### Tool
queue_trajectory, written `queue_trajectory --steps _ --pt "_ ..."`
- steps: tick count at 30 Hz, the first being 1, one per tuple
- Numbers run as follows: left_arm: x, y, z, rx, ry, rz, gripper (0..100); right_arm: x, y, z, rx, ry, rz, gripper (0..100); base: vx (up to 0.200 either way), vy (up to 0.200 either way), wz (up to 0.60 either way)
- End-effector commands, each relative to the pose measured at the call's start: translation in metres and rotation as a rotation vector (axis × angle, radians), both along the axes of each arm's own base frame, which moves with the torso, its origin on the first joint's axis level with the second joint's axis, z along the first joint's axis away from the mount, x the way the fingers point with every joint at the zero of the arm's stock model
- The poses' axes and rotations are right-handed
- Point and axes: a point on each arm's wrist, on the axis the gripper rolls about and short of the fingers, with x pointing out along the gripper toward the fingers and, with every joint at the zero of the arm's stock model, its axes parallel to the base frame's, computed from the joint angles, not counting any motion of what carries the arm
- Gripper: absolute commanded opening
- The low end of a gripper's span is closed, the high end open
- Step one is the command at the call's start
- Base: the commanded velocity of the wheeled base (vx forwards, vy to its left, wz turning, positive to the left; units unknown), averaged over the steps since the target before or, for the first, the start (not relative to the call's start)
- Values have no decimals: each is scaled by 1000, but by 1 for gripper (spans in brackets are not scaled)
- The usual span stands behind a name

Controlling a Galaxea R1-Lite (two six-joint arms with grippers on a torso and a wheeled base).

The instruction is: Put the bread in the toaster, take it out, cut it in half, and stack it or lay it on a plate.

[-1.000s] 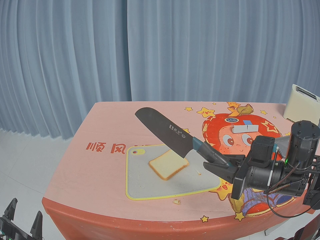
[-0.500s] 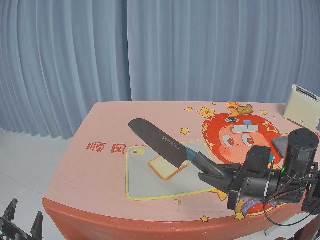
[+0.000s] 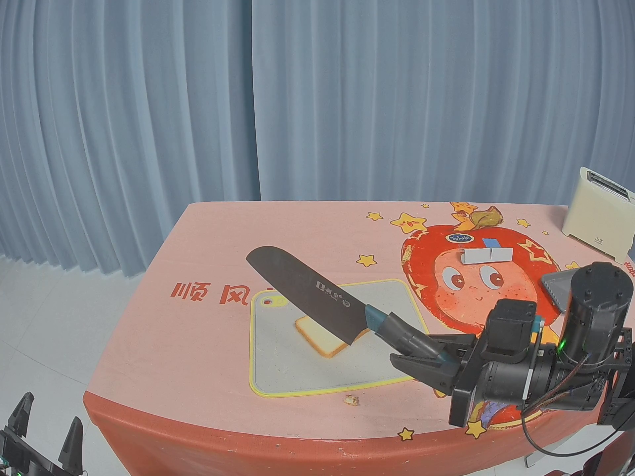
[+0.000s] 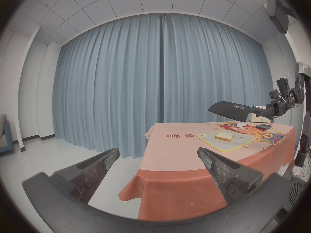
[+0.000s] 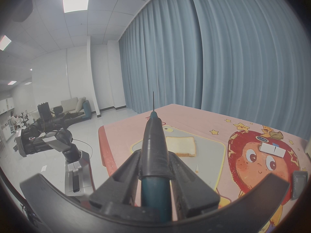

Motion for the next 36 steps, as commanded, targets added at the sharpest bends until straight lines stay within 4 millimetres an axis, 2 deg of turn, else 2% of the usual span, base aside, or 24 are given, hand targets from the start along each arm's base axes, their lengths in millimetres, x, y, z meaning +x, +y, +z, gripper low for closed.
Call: queue_trajectory --steps 1,25,36 --pt "1 0 -5 -5 16 3 100 -1 0 1 5 -3 1 0 0 0 0" --pt "1 0 -4 9 5 0 100 -4 0 2 -2 -16 -3 0 0 0 0" --pt "1 0 8 12 -105 -21 100 -4 0 2 -4 -14 -3 0 0 0 0"
